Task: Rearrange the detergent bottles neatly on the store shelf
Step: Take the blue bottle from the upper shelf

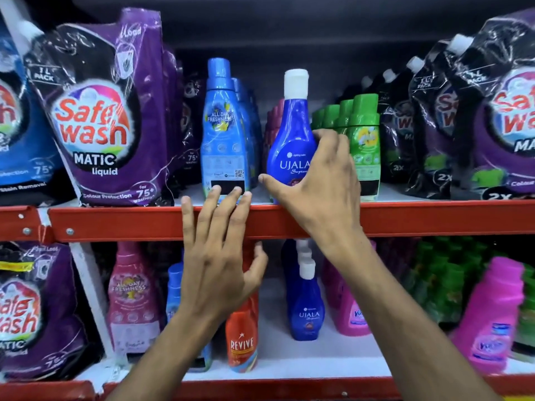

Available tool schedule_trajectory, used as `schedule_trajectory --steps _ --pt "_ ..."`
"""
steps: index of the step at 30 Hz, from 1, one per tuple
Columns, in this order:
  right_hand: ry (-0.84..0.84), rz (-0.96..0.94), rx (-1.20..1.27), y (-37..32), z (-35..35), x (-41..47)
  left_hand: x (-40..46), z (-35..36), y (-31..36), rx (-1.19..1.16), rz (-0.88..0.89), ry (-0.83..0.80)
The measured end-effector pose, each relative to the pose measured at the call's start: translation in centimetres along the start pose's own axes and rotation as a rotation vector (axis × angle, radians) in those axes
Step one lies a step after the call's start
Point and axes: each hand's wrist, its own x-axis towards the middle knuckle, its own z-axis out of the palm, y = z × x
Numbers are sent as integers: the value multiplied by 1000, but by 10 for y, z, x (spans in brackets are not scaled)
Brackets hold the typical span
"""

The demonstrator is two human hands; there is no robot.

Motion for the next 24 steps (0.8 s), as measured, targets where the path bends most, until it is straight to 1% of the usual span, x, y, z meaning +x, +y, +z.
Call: schedule_trajectory --steps 4,6,10,12,15,18,21,24 --pt "86 -28 76 3 0 -2 0 1 0 19 0 11" --pt "157 -46 117 4 -3 -3 0 2 0 21 -1 16" --pt "310 -87 213 2 -23 -2 -1 4 0 20 5 32" --pt "346 -109 241 1 -37 -5 -1 3 0 23 4 29" --pt "334 -136 277 4 -56 -18 1 2 0 30 -10 27" --pt "263 -156 296 14 -66 -44 1 2 1 42 -28 26" --pt "174 -177 294 32 -65 -75 1 2 2 48 -37 19" --pt "120 -162 281 52 -58 -104 1 2 2 42 -46 25"
